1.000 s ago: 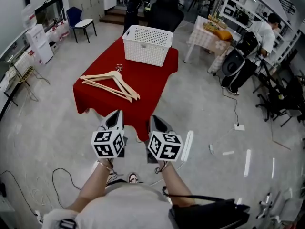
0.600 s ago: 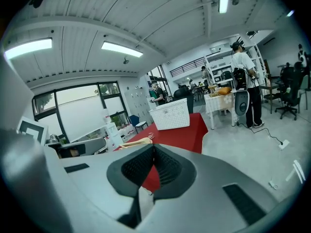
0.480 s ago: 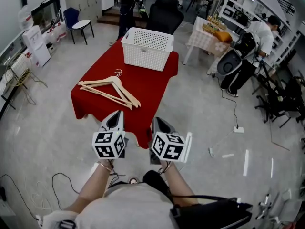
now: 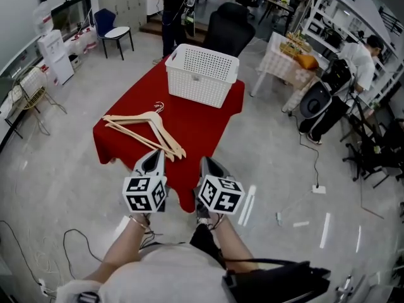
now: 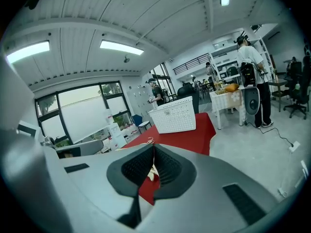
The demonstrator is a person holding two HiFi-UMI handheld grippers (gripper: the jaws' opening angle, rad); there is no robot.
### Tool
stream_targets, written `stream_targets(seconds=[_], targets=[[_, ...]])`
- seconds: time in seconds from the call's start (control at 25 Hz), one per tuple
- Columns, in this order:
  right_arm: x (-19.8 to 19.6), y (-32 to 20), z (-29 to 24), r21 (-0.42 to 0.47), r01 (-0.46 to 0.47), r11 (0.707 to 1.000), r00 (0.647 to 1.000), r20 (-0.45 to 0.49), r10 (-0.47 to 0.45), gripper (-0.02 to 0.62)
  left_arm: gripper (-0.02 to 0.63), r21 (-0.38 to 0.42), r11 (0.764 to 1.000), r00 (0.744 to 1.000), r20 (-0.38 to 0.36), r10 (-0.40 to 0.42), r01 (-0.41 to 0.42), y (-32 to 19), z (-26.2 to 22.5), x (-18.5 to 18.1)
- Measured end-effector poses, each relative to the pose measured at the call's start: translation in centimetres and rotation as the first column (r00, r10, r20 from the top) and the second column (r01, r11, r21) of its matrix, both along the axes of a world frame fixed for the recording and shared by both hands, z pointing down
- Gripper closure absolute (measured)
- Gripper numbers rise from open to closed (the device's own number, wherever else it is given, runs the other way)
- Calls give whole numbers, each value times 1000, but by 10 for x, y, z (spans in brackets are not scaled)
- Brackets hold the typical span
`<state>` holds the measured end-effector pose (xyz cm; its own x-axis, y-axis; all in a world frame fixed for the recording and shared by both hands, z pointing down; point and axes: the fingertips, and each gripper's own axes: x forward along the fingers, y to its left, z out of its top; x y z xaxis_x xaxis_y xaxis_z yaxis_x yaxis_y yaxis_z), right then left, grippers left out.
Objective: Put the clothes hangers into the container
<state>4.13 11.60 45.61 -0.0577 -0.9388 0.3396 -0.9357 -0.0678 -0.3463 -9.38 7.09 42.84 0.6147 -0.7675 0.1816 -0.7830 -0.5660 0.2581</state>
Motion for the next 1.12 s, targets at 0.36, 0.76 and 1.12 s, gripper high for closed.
stream_targets(seconds=[0.36, 0.76, 1.12], targets=[[49, -65, 2, -6, 52, 999, 998, 33, -52, 578, 604, -9, 999, 999, 26, -31, 31, -54, 1, 58], [102, -147, 0, -16, 144, 989, 987, 76, -142, 578, 604, -12, 993, 992, 57, -116, 116, -126, -5, 110], [147, -204, -4, -27, 214, 976, 975, 69, -212, 578, 604, -4, 987, 984, 72, -161, 162, -174, -9, 155]])
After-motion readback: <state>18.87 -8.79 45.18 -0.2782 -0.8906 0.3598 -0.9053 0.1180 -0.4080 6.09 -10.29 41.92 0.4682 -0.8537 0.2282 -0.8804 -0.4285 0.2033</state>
